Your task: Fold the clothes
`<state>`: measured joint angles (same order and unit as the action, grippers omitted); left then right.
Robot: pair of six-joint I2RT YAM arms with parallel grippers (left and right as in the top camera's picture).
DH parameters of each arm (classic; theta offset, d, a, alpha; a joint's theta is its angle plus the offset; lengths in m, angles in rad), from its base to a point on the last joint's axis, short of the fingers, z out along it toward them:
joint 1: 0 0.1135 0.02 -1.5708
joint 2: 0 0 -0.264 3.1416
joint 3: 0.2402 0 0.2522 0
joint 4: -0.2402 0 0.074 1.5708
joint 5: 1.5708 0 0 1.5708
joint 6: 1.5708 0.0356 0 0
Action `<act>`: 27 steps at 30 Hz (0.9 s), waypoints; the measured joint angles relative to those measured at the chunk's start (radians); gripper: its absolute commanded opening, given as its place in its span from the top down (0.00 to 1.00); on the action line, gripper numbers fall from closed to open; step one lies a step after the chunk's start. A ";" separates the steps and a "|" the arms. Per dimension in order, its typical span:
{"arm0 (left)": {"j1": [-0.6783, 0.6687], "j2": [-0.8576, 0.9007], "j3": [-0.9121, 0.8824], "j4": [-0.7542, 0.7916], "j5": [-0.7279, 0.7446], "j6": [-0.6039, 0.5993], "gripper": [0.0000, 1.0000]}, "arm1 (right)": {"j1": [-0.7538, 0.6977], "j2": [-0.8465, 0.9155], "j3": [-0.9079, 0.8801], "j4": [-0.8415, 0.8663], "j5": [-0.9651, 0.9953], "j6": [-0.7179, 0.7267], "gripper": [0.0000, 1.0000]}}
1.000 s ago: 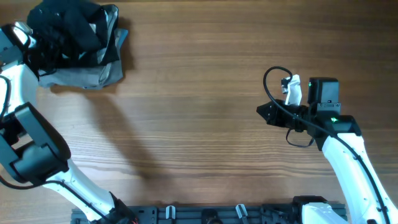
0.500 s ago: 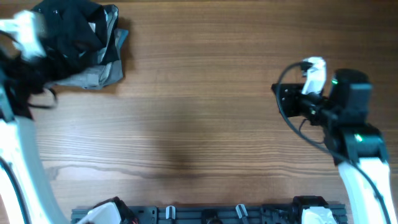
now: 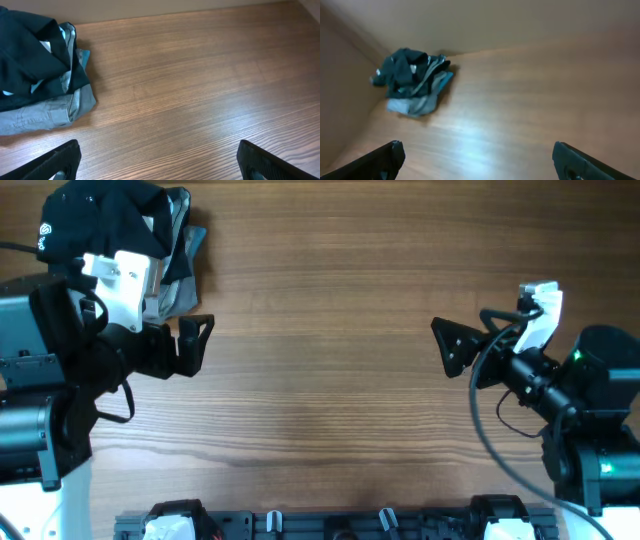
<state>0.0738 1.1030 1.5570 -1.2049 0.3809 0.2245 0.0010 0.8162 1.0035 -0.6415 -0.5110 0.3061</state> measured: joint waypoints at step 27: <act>0.000 0.004 -0.001 -0.001 -0.010 0.003 0.00 | 0.018 -0.796 -0.928 0.613 0.183 -0.423 0.00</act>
<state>0.0738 1.1069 1.5558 -1.2057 0.3706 0.2272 0.0189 0.0204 0.0753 -0.0280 -0.3275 -0.1169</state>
